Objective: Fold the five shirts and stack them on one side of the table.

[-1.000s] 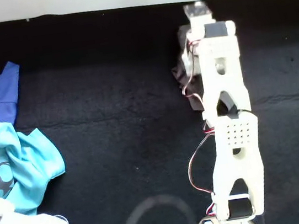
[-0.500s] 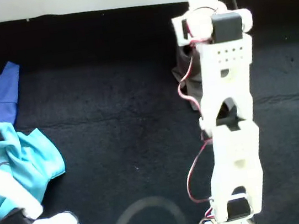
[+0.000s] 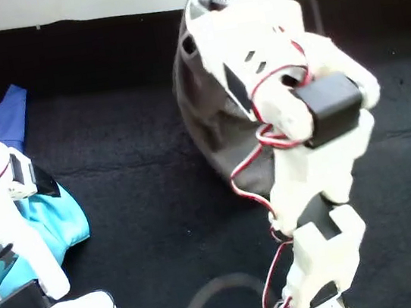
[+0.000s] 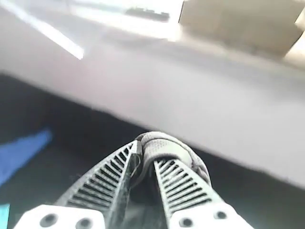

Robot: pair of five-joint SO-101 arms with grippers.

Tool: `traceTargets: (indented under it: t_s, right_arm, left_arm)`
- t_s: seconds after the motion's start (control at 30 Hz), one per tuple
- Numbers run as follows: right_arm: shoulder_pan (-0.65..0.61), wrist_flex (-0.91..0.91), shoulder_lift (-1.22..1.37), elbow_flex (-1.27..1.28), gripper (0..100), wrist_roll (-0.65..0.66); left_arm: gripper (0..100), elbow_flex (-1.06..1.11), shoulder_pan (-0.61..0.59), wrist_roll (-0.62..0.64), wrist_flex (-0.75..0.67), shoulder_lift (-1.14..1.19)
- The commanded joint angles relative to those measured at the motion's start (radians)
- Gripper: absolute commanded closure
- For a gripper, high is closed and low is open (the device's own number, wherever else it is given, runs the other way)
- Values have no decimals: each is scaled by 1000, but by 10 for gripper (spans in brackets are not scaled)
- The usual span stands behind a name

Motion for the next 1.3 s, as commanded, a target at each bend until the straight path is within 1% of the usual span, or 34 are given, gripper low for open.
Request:
traceTargets:
  t_s: [0.0,0.1,0.27,0.47,0.63,0.7,0.77,0.9,0.97,1.0,1.1,1.2,1.27]
  right_arm:
    - [-8,-131,-59,-28,993,-3]
    - [-7,-136,-19,-28,993,-3]
    - [33,-48,114,-28,993,-6]
    - [166,77,372,-30,993,-3]
    - [340,71,556,-39,992,-2]
    - [400,47,605,-39,988,-2]
    - [444,22,641,-39,947,-2]
    - [484,10,653,-39,779,-3]
    - [487,19,647,-61,707,-3]
    - [487,35,639,-84,689,-3]
    - [486,87,602,-165,684,-3]
    - [489,163,545,-237,684,-3]
    - [512,177,495,-246,684,-3]
  left_arm:
    - [745,-2,12,-3,-11,-31]
    - [745,-2,12,-3,-8,-31]
    - [745,-2,12,-3,-6,-31]
    - [745,-1,16,-3,-5,-30]
    - [742,-1,97,-3,-5,-30]
    - [742,-1,145,-3,-5,-30]
    - [742,1,208,-3,-5,-30]
    - [742,58,394,-5,-37,-30]
    - [742,119,501,-5,-95,-30]
    - [741,150,549,-5,-130,-30]
    - [741,232,665,-3,-253,-30]
    - [741,294,743,-3,-377,-30]
    - [741,341,789,-2,-462,-30]
